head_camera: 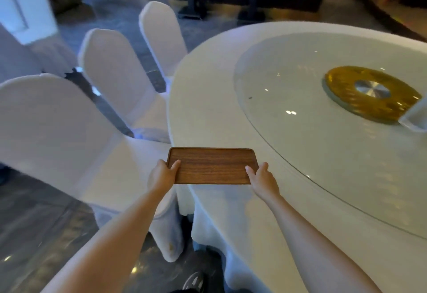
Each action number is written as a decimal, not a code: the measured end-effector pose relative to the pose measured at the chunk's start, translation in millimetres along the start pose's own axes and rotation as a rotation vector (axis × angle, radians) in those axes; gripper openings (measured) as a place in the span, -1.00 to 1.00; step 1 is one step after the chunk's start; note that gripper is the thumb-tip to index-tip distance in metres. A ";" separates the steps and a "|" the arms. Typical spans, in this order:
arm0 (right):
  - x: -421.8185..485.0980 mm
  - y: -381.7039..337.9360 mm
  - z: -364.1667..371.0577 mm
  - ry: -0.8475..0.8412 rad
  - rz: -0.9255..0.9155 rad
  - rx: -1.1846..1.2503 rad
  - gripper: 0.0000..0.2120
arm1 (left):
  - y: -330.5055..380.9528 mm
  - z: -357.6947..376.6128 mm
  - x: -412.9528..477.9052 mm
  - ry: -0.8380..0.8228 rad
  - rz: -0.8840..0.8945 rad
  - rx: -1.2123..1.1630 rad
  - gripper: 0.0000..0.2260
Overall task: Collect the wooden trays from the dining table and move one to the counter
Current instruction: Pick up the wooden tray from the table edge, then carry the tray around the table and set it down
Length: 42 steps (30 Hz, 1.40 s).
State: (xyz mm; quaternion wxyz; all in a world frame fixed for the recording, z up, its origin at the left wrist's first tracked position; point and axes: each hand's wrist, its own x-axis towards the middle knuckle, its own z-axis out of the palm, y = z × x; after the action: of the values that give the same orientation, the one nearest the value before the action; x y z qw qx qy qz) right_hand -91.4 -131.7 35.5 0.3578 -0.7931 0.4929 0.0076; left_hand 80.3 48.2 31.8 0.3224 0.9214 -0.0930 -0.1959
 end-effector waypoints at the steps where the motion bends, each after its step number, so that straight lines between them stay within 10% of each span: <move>1: 1.0 -14.4 4.1 -0.009 -0.039 -0.002 -0.54 | -4.1 -14.3 1.1 0.039 -0.013 -0.007 -0.66; 20: -112.6 -332.4 183.9 -0.228 -0.613 -0.027 -0.54 | -206.7 -326.1 -7.3 0.571 -0.316 -0.146 -0.55; 42: -185.5 -646.7 451.6 -0.469 -0.923 -0.094 -0.60 | -443.2 -577.0 89.2 0.788 -0.573 -0.200 -0.50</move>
State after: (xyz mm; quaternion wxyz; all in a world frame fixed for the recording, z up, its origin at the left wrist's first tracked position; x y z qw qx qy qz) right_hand 476.2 438.9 129.5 0.3889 -0.9200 -0.0024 0.0488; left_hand 424.0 686.8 138.3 0.3528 0.8785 0.3122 0.0786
